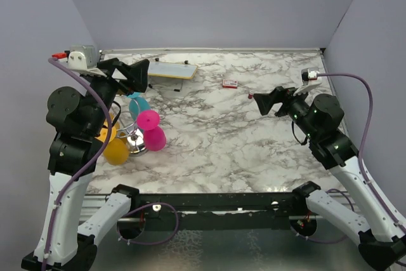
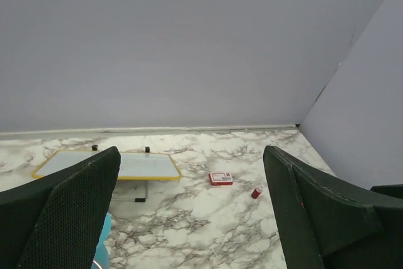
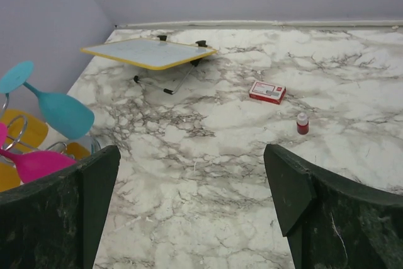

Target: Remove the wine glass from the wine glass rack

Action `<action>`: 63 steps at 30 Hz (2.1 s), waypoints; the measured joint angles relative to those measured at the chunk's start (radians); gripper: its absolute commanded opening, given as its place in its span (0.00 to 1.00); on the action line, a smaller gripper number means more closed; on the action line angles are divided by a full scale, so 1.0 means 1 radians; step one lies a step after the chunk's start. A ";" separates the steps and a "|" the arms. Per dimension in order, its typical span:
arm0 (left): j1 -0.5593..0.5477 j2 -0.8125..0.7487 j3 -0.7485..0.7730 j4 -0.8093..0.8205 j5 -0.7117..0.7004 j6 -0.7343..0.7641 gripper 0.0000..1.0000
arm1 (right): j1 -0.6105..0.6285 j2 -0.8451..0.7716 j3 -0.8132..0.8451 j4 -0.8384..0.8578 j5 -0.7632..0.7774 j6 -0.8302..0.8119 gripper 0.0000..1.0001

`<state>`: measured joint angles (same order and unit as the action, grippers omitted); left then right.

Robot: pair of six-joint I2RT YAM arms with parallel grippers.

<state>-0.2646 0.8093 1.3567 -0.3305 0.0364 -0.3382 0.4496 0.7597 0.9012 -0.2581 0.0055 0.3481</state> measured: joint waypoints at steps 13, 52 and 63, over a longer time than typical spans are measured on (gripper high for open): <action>-0.005 -0.048 -0.019 -0.011 -0.069 0.039 0.99 | 0.000 0.052 -0.005 0.076 -0.201 0.131 0.99; -0.006 -0.079 -0.051 -0.168 -0.082 0.033 0.98 | 0.457 0.982 0.169 0.830 -0.529 1.040 0.61; -0.006 -0.094 -0.051 -0.171 -0.082 0.030 0.98 | 0.520 1.087 0.255 0.874 -0.494 1.089 0.39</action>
<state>-0.2707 0.7151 1.3060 -0.5011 -0.0456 -0.3084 0.9691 1.8469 1.1561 0.6155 -0.4881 1.4372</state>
